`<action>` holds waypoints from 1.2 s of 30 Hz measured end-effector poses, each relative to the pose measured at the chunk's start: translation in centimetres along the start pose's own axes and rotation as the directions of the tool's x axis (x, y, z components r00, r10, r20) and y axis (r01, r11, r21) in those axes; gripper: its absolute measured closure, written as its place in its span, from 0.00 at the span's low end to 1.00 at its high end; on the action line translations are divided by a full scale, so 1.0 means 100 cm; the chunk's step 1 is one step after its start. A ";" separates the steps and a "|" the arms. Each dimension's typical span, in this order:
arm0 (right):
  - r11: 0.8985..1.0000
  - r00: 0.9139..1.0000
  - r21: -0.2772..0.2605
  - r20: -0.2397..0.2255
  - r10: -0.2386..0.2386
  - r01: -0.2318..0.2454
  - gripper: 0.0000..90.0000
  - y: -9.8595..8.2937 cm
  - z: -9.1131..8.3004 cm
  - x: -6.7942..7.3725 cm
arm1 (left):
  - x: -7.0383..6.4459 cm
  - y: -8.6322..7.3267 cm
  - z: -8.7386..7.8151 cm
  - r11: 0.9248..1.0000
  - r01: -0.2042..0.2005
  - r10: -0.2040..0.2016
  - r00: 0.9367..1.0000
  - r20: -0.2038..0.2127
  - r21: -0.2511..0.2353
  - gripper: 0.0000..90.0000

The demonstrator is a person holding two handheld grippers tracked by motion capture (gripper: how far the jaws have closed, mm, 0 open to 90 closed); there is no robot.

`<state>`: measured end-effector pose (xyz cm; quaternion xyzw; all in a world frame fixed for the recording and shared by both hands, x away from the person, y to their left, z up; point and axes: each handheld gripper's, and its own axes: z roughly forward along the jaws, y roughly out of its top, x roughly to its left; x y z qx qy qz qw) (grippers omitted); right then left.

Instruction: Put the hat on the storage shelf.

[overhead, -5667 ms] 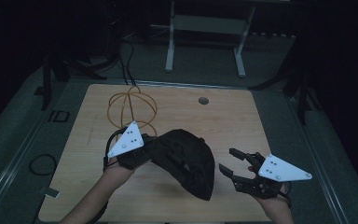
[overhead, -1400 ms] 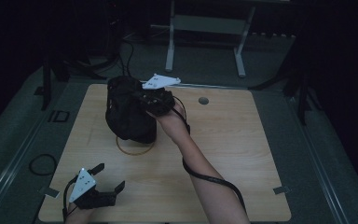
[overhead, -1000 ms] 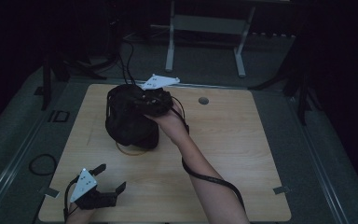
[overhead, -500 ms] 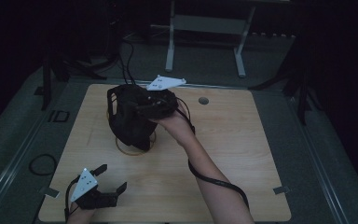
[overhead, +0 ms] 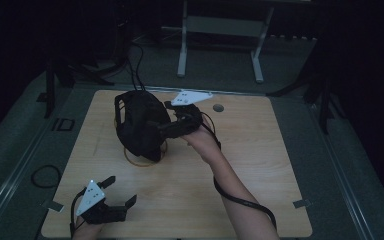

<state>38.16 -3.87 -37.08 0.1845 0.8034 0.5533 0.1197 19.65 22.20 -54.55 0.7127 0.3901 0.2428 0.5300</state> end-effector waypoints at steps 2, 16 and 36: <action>1.000 1.000 -0.014 0.013 -0.009 0.009 0.14 -0.008 -0.006 -0.002 | -0.001 0.000 0.000 1.000 0.000 0.000 1.000 0.003 -0.001 0.03; 1.000 0.999 0.001 0.040 -0.018 0.018 0.14 -0.048 -0.033 -0.006 | -0.001 -0.001 0.001 1.000 0.003 -0.003 1.000 0.006 0.005 0.03; 0.997 1.000 0.071 0.030 0.000 -0.002 0.15 -0.125 -0.061 -0.004 | -0.002 -0.001 0.003 1.000 -0.004 0.003 1.000 0.014 0.012 0.03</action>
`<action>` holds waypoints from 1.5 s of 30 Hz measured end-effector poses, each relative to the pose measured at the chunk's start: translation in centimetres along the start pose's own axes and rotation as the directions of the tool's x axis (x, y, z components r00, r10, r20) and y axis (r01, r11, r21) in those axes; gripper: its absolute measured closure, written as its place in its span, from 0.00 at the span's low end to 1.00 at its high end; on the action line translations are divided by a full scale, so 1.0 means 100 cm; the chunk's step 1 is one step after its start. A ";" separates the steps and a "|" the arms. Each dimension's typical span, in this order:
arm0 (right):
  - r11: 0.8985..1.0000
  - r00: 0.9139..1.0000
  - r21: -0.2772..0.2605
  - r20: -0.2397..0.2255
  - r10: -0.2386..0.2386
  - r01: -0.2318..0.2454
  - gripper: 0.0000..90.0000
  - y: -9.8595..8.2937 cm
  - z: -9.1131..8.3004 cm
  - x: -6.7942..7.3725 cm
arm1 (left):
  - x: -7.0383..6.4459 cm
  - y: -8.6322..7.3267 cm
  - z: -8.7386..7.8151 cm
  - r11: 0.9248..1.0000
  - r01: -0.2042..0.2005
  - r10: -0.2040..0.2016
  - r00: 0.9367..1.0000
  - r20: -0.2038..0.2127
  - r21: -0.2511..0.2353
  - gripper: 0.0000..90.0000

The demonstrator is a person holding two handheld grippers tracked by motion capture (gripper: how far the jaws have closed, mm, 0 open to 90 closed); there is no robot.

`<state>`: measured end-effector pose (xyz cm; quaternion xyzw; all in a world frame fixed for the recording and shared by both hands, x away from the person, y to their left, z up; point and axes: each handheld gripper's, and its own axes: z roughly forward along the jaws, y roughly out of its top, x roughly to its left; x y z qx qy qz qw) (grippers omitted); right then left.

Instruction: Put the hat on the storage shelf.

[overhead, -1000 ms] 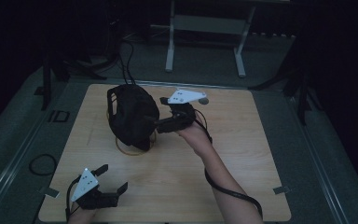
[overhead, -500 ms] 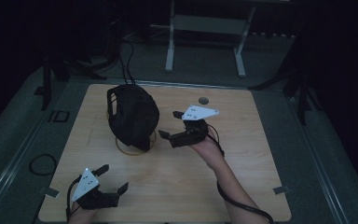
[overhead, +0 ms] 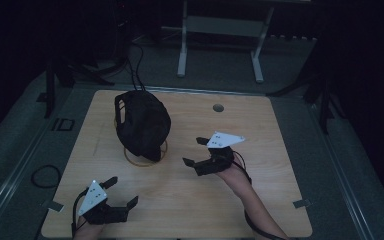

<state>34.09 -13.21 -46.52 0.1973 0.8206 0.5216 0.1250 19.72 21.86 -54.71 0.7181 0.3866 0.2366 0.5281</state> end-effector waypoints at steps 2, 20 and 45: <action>1.000 1.000 0.000 -0.001 -0.001 0.001 0.15 -0.004 -0.001 0.000 | 0.000 0.000 0.000 1.000 -0.002 0.002 1.000 0.001 0.002 0.03; 0.999 1.000 0.036 -0.007 0.027 -0.026 0.15 -0.060 -0.014 0.002 | 0.000 -0.002 0.003 1.000 -0.004 0.004 1.000 0.008 0.023 0.03; 0.991 0.999 0.131 0.041 0.024 -0.029 0.16 -0.113 -0.047 0.003 | 0.000 -0.006 0.009 0.998 -0.006 0.004 1.000 0.031 0.059 0.03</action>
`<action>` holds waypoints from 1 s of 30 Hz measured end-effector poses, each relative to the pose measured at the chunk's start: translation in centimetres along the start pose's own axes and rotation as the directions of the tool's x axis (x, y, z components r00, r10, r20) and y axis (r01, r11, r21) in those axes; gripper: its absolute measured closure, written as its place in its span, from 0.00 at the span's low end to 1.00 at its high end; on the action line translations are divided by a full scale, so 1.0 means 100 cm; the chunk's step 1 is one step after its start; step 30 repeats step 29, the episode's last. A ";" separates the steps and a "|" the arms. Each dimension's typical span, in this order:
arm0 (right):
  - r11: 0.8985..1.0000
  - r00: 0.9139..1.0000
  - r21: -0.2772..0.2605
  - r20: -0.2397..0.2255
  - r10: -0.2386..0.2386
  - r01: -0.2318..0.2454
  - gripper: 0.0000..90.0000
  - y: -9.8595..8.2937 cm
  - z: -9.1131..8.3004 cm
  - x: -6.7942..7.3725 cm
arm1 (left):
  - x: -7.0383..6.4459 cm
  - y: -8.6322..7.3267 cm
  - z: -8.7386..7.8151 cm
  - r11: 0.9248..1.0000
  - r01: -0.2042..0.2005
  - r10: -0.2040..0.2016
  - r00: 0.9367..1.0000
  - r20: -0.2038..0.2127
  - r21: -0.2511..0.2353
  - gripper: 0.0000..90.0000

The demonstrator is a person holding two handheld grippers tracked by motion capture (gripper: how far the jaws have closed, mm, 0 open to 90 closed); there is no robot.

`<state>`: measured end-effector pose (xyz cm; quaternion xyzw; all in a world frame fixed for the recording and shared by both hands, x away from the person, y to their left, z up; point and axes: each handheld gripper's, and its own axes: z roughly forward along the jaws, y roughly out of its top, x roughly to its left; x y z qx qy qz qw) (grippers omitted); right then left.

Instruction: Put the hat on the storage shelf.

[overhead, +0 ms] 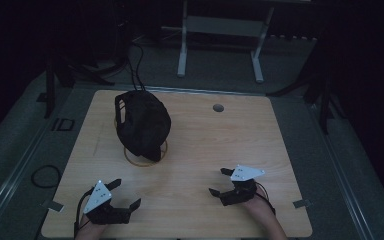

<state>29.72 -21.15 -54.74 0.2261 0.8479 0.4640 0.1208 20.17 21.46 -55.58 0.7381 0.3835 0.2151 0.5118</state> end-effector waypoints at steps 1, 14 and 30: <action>1.000 1.000 0.000 0.003 -0.004 0.004 0.16 -0.001 -0.001 0.001 | 0.000 0.000 0.000 1.000 0.003 -0.003 1.000 0.003 -0.002 0.03; 1.000 0.998 -0.002 0.062 0.009 -0.009 0.16 -0.019 -0.025 -0.002 | 0.000 0.000 -0.001 1.000 0.001 -0.001 1.000 -0.003 0.000 0.03; 0.999 0.995 -0.015 0.096 0.032 -0.031 0.16 -0.027 -0.030 -0.011 | 0.000 -0.001 0.000 1.000 -0.002 0.002 1.000 0.003 0.004 0.03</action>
